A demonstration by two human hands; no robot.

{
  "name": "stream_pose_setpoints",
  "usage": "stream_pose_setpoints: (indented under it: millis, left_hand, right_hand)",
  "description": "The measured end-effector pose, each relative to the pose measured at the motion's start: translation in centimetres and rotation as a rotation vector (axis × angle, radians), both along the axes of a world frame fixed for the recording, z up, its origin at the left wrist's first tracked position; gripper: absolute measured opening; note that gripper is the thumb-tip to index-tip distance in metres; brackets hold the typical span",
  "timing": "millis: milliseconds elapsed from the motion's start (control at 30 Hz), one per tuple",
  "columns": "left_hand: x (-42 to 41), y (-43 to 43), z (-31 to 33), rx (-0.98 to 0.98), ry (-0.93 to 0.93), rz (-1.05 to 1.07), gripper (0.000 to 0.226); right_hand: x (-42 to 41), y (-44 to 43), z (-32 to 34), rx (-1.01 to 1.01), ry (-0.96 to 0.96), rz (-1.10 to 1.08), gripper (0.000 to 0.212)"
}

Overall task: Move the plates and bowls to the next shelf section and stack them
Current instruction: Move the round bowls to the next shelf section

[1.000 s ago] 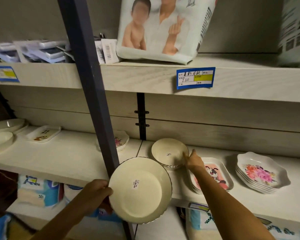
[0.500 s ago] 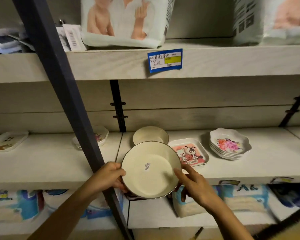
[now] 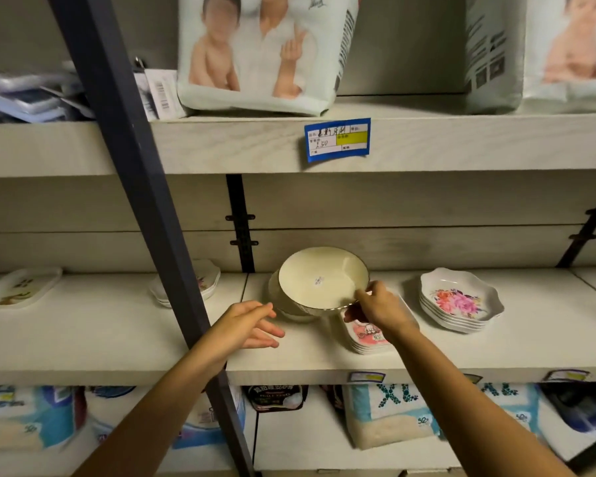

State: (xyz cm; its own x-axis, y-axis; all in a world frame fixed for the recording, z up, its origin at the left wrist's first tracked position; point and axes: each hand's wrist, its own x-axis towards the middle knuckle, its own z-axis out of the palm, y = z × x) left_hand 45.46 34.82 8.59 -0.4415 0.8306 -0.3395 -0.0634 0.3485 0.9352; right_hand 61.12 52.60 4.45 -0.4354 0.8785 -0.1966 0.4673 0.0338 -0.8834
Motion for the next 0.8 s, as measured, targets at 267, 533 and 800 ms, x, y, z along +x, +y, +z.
stream_pose_setpoints:
  millis: [267,533,800]
  left_hand:
    - [-1.8,1.0,0.0,-0.007,0.070,0.010,0.021]
    - [-2.8,1.0,-0.6,-0.005,0.025,0.026,0.017]
    - [-3.5,1.1,-1.4,0.006,0.000,0.024,0.016]
  right_hand:
    - [-6.5,3.4,-3.6,-0.060,-0.112,-0.082,0.035]
    - [-8.5,3.0,-5.4,0.003,-0.299,-0.102,0.043]
    - [-8.0,2.3,-5.7,0.102,-0.229,-0.086,0.063]
